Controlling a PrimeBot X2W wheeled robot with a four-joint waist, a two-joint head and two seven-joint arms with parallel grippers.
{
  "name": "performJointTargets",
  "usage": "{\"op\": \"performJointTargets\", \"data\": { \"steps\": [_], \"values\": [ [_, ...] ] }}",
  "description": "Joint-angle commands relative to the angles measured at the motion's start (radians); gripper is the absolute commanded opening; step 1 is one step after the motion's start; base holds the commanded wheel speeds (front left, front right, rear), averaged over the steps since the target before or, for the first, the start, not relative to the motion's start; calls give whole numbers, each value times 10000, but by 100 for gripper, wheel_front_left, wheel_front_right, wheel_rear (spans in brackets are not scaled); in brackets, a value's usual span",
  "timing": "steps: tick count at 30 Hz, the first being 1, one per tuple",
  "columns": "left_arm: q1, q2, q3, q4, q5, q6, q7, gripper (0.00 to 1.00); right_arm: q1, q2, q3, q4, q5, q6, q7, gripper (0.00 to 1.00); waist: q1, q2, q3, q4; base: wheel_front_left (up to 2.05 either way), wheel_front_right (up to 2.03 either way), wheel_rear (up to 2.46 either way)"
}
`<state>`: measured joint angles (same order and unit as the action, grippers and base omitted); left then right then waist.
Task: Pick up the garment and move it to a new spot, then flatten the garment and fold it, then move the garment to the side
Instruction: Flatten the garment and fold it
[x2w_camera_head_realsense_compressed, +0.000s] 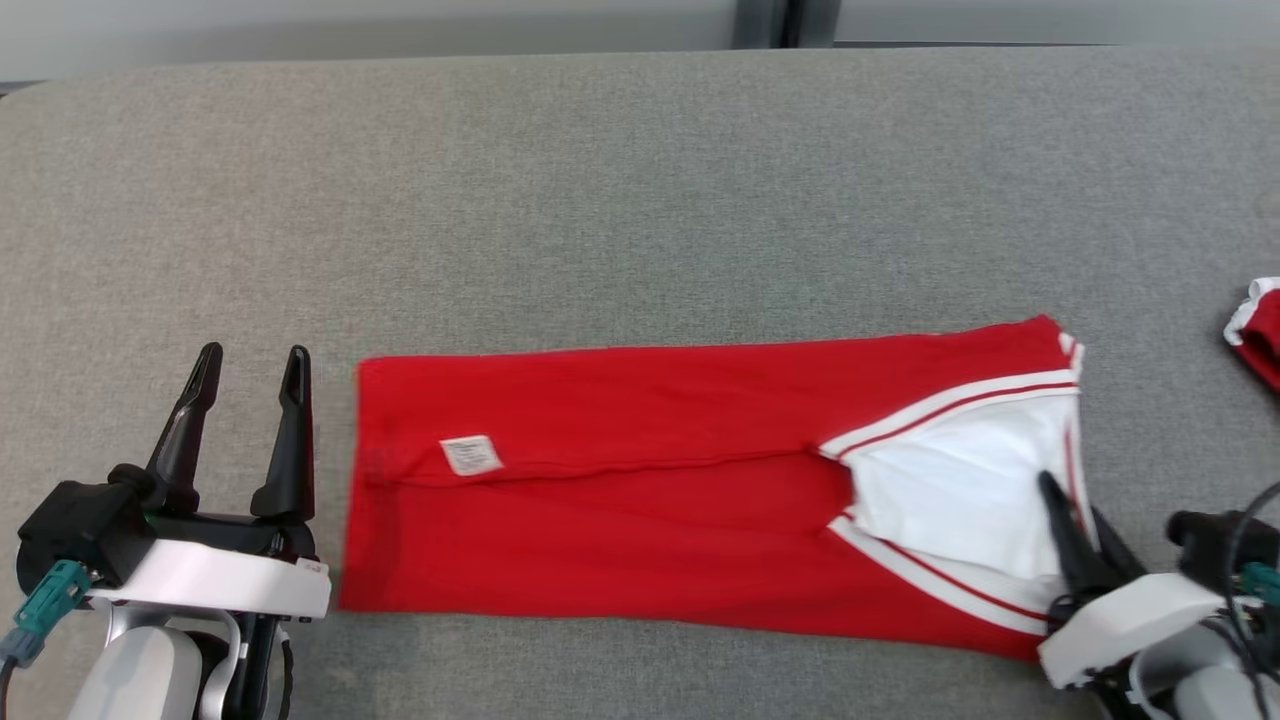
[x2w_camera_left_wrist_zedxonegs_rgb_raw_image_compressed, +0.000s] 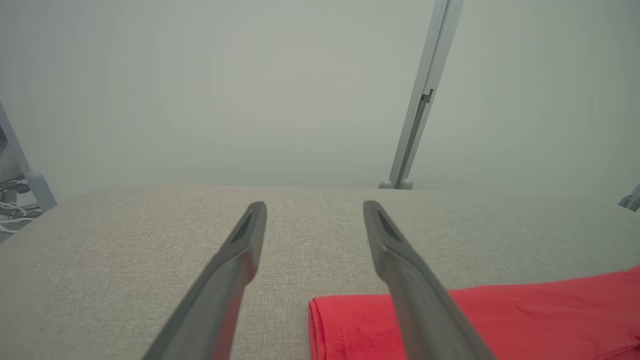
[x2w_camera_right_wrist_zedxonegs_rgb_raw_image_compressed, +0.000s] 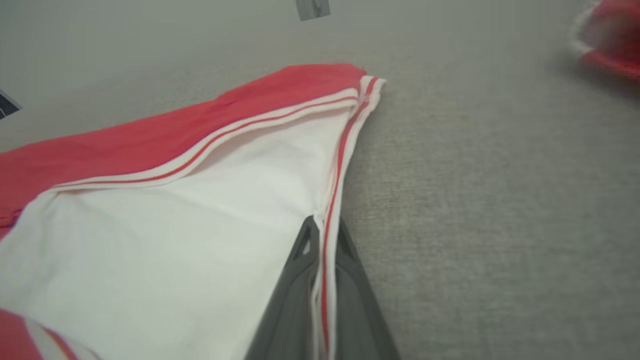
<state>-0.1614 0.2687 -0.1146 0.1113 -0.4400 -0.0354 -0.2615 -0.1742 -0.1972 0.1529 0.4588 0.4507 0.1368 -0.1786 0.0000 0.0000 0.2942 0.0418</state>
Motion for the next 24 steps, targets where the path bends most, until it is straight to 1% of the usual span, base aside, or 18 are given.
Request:
{"op": "performJointTargets", "data": {
  "steps": [1,7,10,12,15,18,21,24],
  "values": [
    [-1,35,43,-20,53,8,-31,100,205,-290,-237,127,91,-106,-56,0,0,0,-31,-69,0,0,0],
    [0,82,68,-101,81,62,-32,100,270,-737,-875,-97,4,-80,-160,0,0,0,-35,-313,0,0,0],
    [44,106,67,-150,106,90,-33,100,173,-849,-889,-337,-50,-80,-101,0,0,0,-57,-443,0,0,0],
    [63,133,39,-142,146,110,-33,100,3,-810,-737,-648,-59,-71,-3,0,0,0,-81,-502,0,0,0],
    [81,141,13,-149,156,163,-27,100,-131,-808,-429,-1431,-117,-58,148,0,0,0,-145,-568,0,0,0],
    [105,156,-9,-171,146,181,-13,100,-279,-791,-20,-2509,-260,-58,474,0,0,0,-216,-606,0,0,0],
    [124,159,-35,-202,132,208,10,100,-443,-685,462,-3596,-300,-58,926,0,0,0,-258,-613,0,0,0],
    [70,154,-89,-247,128,227,46,100,-676,-448,1082,-4487,-269,-58,1422,0,0,0,-250,-566,0,0,0]
  ]
}}
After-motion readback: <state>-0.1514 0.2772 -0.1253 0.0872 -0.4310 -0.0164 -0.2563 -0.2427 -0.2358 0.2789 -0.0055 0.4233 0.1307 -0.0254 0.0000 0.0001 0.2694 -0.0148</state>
